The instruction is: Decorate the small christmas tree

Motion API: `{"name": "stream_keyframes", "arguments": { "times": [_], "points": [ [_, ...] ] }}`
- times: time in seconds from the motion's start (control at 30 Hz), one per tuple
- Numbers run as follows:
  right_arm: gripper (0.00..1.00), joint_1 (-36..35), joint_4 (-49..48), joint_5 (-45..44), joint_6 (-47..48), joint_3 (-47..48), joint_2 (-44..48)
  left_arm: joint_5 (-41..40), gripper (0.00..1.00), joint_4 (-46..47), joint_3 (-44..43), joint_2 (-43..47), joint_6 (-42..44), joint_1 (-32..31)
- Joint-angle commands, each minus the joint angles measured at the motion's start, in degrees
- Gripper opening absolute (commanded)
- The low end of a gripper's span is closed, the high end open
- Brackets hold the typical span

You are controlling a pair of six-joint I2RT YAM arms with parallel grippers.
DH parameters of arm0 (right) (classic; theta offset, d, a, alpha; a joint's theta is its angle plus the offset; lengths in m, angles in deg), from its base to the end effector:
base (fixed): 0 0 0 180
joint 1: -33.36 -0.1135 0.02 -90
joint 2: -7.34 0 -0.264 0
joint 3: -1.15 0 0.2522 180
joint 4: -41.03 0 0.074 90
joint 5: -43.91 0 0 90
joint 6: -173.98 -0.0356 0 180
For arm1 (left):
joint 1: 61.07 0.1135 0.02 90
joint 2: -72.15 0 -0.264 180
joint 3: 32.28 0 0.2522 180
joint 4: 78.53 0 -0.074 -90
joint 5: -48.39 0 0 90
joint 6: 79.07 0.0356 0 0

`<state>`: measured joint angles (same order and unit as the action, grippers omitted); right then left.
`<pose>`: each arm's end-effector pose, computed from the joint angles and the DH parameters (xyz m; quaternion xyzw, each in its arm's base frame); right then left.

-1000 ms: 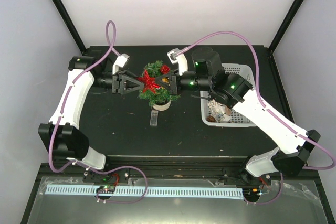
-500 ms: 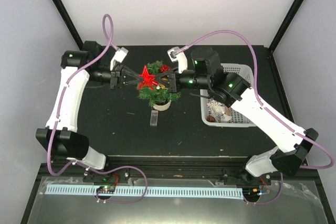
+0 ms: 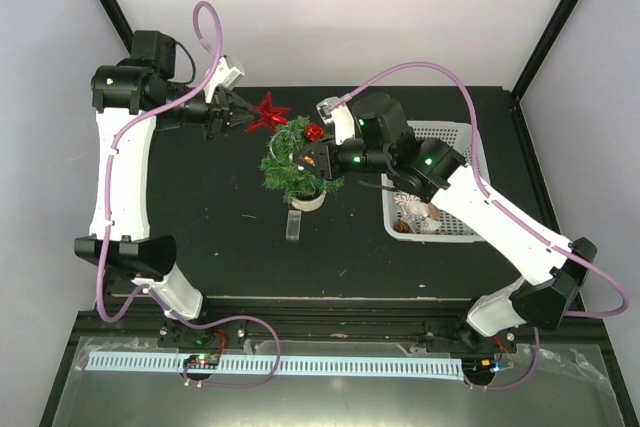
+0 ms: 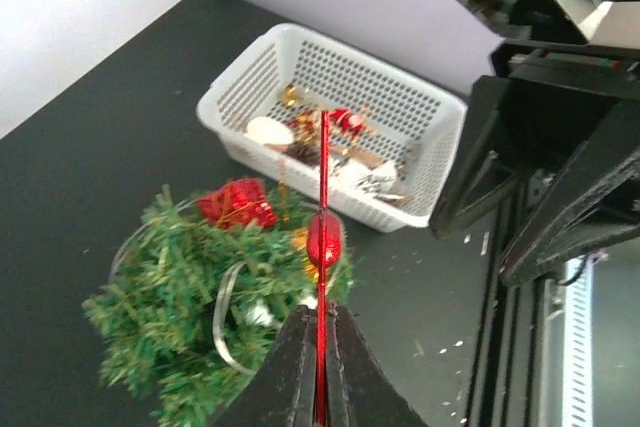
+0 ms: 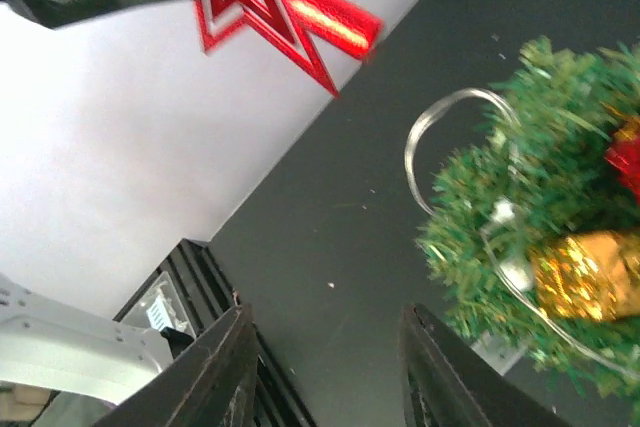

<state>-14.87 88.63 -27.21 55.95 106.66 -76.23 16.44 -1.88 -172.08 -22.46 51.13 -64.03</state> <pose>0.2055 0.2474 0.4234 -0.2324 0.8068 0.4335 0.3274 0.2660 -0.0440 0.4767 0.4330 0.7330 -0.3656 0.3763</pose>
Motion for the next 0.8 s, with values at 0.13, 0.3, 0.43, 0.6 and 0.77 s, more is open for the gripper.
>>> {"name": "stream_keyframes", "arguments": {
  "times": [0.13, 0.3, 0.43, 0.6, 0.77],
  "points": [
    [0.43, 2.6, 4.1, -9.3, -1.2, -1.8, 1.3, -12.7, 0.01, 0.7, -6.2, -3.7, 1.4, -1.1],
    [0.43, 4.1, 4.6, -9.7, -1.4, -2.1, 1.4, -16.4, 0.02, 0.6, -4.9, -5.1, 2.9, -2.2],
    [0.42, 4.2, 4.5, -9.2, -1.6, -2.3, 1.0, -17.5, 0.01, 0.7, -4.0, -6.5, 3.3, -3.4],
    [0.42, 4.3, 4.2, -8.9, -1.7, -3.0, 1.0, -18.9, 0.02, 1.5, -4.3, -8.3, 3.2, -4.4],
    [0.41, 4.5, 3.6, -8.7, -1.9, -4.3, 1.4, -21.8, 0.02, 3.3, -4.2, -9.3, 3.2, -5.5]
  ]
}}
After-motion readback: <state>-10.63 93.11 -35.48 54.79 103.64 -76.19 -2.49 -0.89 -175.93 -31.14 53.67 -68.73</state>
